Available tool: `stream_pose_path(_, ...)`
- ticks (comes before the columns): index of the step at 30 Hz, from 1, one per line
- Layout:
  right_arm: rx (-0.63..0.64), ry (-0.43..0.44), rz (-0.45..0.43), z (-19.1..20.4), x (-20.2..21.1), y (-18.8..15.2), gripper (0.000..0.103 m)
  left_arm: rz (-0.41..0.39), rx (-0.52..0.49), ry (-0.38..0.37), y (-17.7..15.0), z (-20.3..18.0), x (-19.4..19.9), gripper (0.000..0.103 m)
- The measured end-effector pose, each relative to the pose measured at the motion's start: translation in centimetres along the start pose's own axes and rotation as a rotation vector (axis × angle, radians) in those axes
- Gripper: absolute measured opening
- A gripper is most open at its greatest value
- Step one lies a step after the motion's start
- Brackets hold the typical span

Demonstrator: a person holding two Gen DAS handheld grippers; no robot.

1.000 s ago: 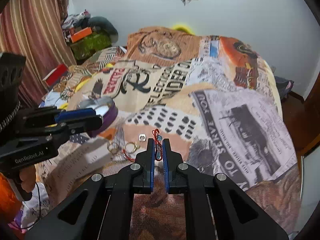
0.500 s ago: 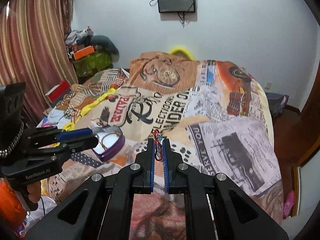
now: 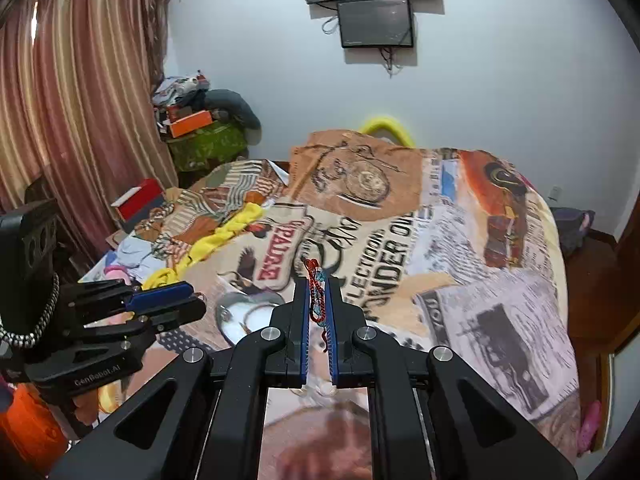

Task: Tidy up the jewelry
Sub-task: 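Carry the gold ring and red earring in both tools to the heart tin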

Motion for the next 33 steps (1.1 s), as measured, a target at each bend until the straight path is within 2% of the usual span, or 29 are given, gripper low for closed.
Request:
stream_pose_path(16,0.015,0.123,0.008,5.5,-4.3,1.3,0.007,-0.008,0.066,0.096,-0.4,5.9,0.4,0.021)
stream_pose_path(25,0.005,0.152,0.089,6.6,-7.9,-0.5,0.007,0.045,0.105,0.098,-2.3,7.7,-1.9,0.021)
stream_pose_path(33,0.003,0.140,0.193,6.3,-10.8,-2.8,0.007,0.120,0.100,0.086,-4.7,7.7,-4.7,0.021)
Point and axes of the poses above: each gripper's, at about its wrist camera, not at the fingertips, and x roughly against the way its jaws point, z to its left, y to its top, the point moved 7 cm from there along -x, roughly the way its jaws point, and after that the axes turned 8 degrees about -z, right-handed, at the moved point
